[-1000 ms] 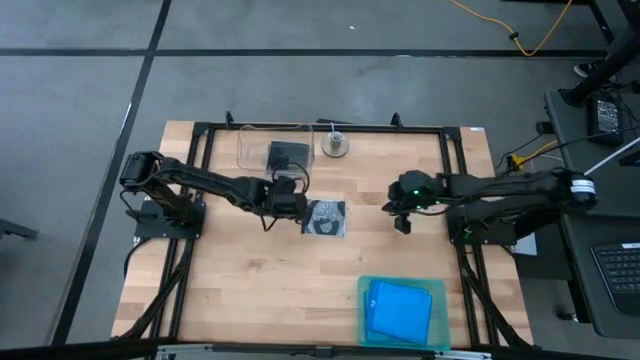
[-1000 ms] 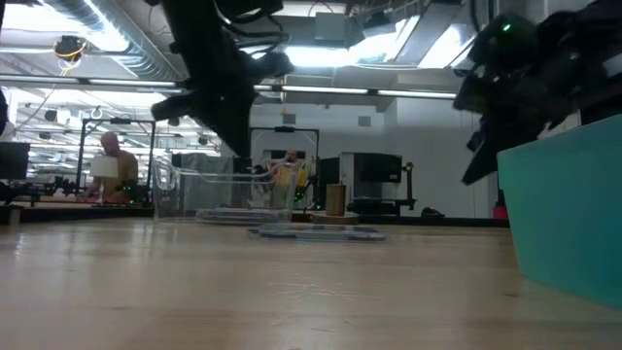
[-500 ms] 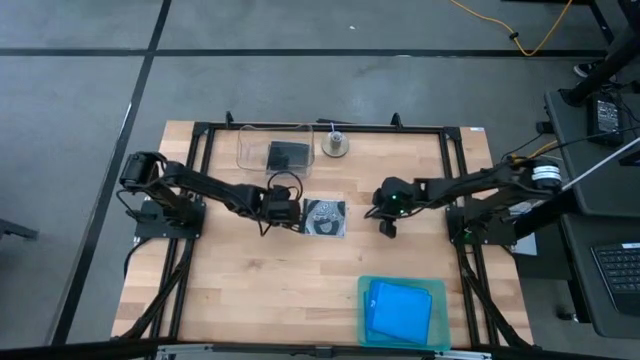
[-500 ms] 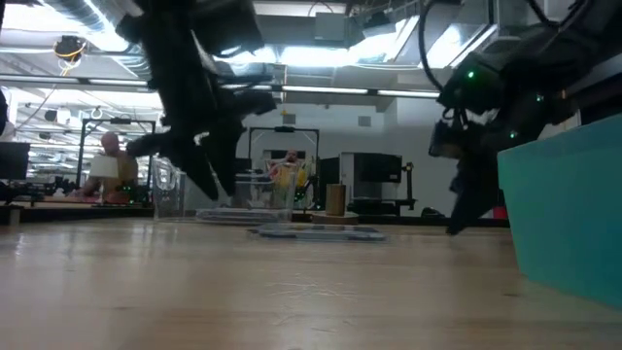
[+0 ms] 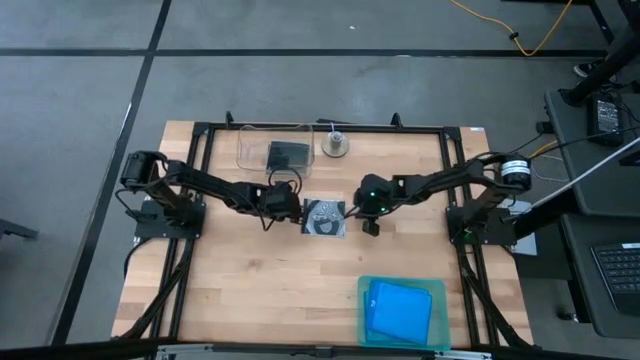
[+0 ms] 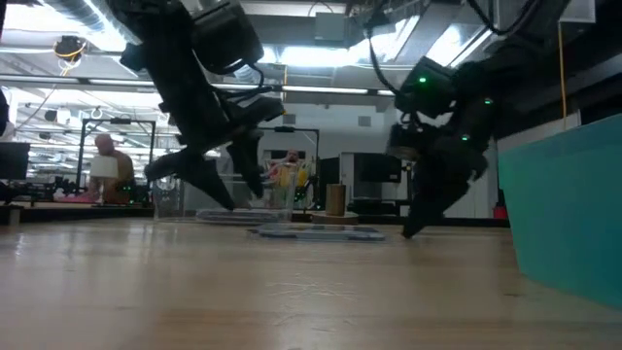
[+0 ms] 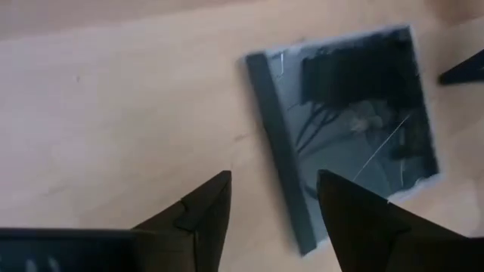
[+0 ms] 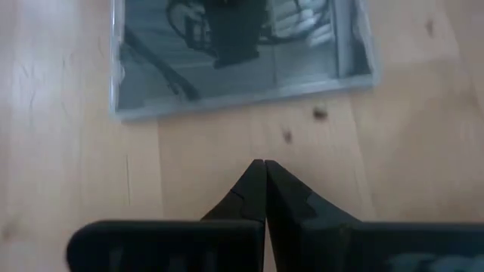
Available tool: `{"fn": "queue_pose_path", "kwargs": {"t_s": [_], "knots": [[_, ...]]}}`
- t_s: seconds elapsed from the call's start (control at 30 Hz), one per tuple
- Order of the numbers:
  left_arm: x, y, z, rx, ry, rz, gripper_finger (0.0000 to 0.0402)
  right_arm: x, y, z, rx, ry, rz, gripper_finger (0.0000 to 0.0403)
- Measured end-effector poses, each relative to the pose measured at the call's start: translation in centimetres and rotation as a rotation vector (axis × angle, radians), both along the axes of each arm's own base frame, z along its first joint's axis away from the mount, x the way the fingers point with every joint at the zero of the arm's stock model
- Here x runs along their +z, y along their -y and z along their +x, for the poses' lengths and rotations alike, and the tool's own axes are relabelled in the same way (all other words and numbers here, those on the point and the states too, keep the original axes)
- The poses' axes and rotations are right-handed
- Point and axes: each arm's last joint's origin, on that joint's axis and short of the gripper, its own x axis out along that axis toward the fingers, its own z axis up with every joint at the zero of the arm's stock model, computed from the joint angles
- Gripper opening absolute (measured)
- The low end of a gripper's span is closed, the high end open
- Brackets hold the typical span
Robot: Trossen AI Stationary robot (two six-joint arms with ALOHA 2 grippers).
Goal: Pick & place jewel cases by type
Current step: Put the black cd case into the transparent bin
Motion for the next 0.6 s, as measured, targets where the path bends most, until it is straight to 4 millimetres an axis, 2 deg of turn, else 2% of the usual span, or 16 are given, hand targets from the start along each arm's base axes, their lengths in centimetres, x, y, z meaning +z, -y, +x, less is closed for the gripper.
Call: {"fn": "queue_pose_path", "kwargs": {"t_s": [0.23,0.4,0.6], "knots": [[0.2,-1.3,0.2,-0.022,0.019,0.017,0.0199,-0.9,0.2,2.2,0.027,-0.005,0.047,0.0005],[0.0,-2.0,0.3,-0.03,0.017,0.006,0.02,-0.9,0.2,2.6,0.037,-0.001,0.045,0.0005],[-1.3,-2.4,1.1,-0.052,0.029,-0.052,0.02,-0.7,0.3,2.9,0.073,0.012,0.019,0.0005]]}}
